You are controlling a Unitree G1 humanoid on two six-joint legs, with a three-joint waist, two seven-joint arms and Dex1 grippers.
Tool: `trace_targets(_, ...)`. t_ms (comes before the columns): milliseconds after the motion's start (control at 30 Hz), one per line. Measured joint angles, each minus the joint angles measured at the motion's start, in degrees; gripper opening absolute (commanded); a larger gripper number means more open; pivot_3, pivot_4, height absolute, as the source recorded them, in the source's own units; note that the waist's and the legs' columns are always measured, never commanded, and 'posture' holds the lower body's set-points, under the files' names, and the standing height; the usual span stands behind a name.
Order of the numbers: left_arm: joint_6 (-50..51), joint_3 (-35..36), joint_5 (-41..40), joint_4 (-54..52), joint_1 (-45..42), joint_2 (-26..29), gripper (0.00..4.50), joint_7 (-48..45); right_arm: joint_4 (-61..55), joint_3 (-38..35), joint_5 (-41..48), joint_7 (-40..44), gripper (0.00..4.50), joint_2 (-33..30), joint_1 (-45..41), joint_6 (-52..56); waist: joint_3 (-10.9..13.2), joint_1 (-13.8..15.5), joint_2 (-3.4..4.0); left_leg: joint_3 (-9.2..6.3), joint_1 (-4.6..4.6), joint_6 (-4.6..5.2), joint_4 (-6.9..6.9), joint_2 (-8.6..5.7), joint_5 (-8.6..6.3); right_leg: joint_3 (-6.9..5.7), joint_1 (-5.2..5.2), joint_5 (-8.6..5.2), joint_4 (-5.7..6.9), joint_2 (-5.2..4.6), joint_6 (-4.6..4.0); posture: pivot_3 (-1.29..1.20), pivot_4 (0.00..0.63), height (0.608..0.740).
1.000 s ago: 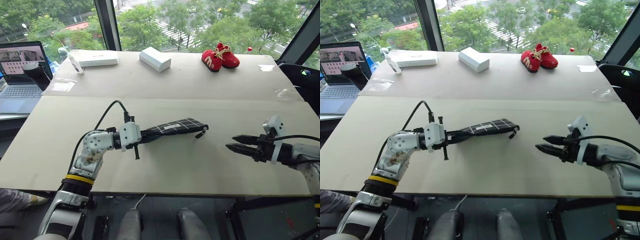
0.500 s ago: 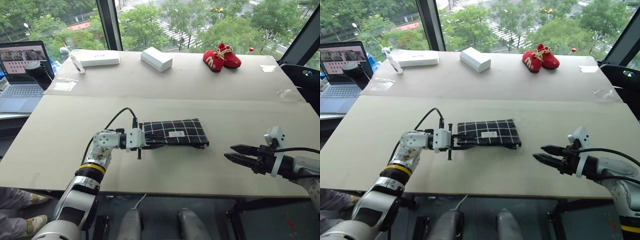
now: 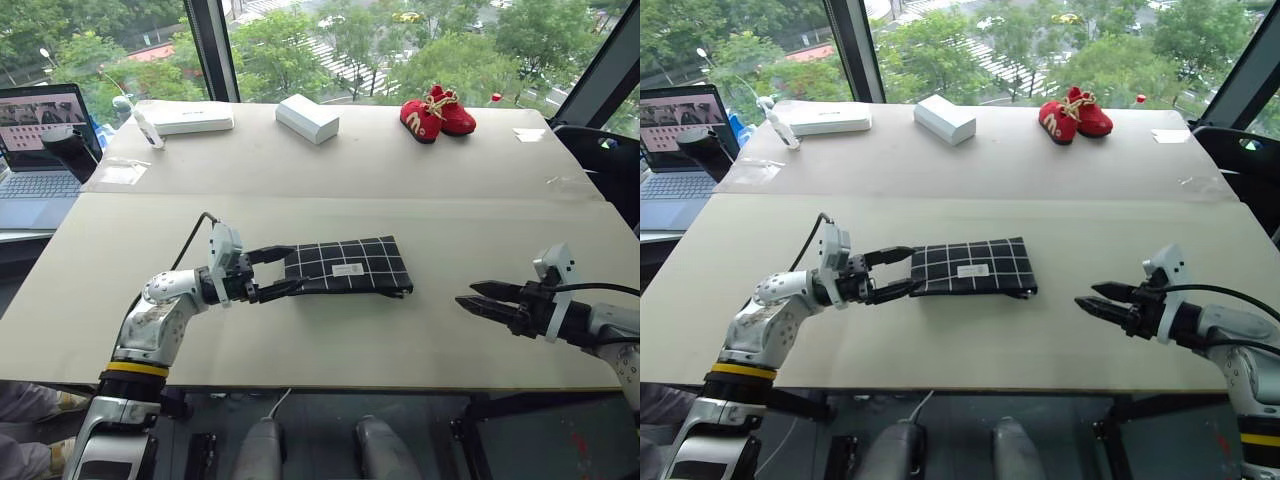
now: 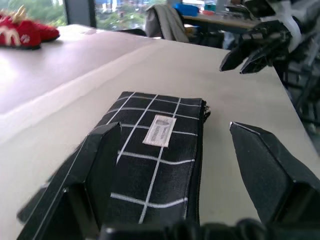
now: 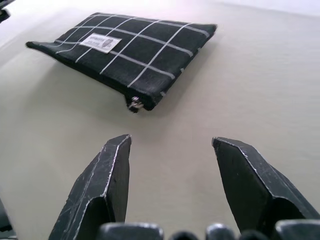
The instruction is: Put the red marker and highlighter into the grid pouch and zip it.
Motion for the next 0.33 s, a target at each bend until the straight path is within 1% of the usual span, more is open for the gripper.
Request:
trace_targets(133, 10.08, 8.51, -2.25, -8.07, 9.14, 1.99, 3.76, 12.03, 6.69, 1.84, -2.52, 0.74, 2.91, 0.91, -3.65, -4.09, 0.01, -0.53, -0.02, 0.06, 0.11, 0.04, -0.04, 0.02, -0.03, 0.05, 0.01, 0.0, -0.02, 0.01, -0.03, 0.0, 0.15, 0.731)
trace_targets(233, 12.92, 14.51, -4.36, -11.46, 14.56, 2.14, 3.76, 16.24, 11.45, 2.9, -4.11, 0.9, 2.91, 2.39, -6.49, -6.27, 0.01, -0.47, -0.02, 0.09, 0.13, 0.04, -0.04, 0.01, -0.03, 0.07, 0.02, 0.0, -0.02, -0.01, -0.04, 0.0, 0.15, 0.731)
trace_targets(333, 13.2, 18.91, -5.25, -12.46, 17.87, 2.04, 3.76, 18.63, 14.96, 4.31, -5.6, 1.3, 2.91, 3.63, -9.23, -8.08, 0.01, -0.03, -0.02, 0.1, 0.18, 0.03, -0.04, -0.02, -0.02, 0.05, 0.12, 0.0, -0.04, -0.03, -0.04, 0.0, 0.15, 0.731)
